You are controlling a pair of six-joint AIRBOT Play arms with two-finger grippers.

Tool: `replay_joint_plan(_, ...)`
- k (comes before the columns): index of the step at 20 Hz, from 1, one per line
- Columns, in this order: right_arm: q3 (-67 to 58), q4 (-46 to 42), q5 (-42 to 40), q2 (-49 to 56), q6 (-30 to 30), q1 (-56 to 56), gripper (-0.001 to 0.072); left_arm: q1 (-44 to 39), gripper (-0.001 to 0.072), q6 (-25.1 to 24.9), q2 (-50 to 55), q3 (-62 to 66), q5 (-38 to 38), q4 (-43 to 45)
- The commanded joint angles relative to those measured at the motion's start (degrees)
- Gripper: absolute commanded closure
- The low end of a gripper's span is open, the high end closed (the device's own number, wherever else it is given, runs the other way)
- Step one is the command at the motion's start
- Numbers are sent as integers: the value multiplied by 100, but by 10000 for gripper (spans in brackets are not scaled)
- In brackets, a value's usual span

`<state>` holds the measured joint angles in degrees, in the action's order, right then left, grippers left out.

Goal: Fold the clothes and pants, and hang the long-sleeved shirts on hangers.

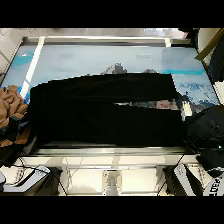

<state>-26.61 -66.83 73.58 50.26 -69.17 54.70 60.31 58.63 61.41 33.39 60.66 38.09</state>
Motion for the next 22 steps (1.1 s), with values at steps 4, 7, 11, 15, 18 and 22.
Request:
replay_joint_plan(4,70,514,-562,-2,188,2,351,4,697,0,-4,7,0,2)
replay_joint_plan(7,70,651,-566,-4,289,2,582,7,697,-87,-4,7,-4,2)
replay_joint_plan(11,-166,667,-146,-59,289,2,702,9,698,-101,-7,168,4,2)
replay_joint_plan(15,-1436,1027,640,-232,216,-13,704,-61,701,181,-13,1147,332,509)
replay_joint_plan(18,-2413,1456,74,-127,-111,-560,706,-619,702,835,15,2114,348,1471)
replay_joint_plan(22,-3440,1429,-903,813,-737,-1762,706,-1932,703,1565,431,3351,-151,2396)
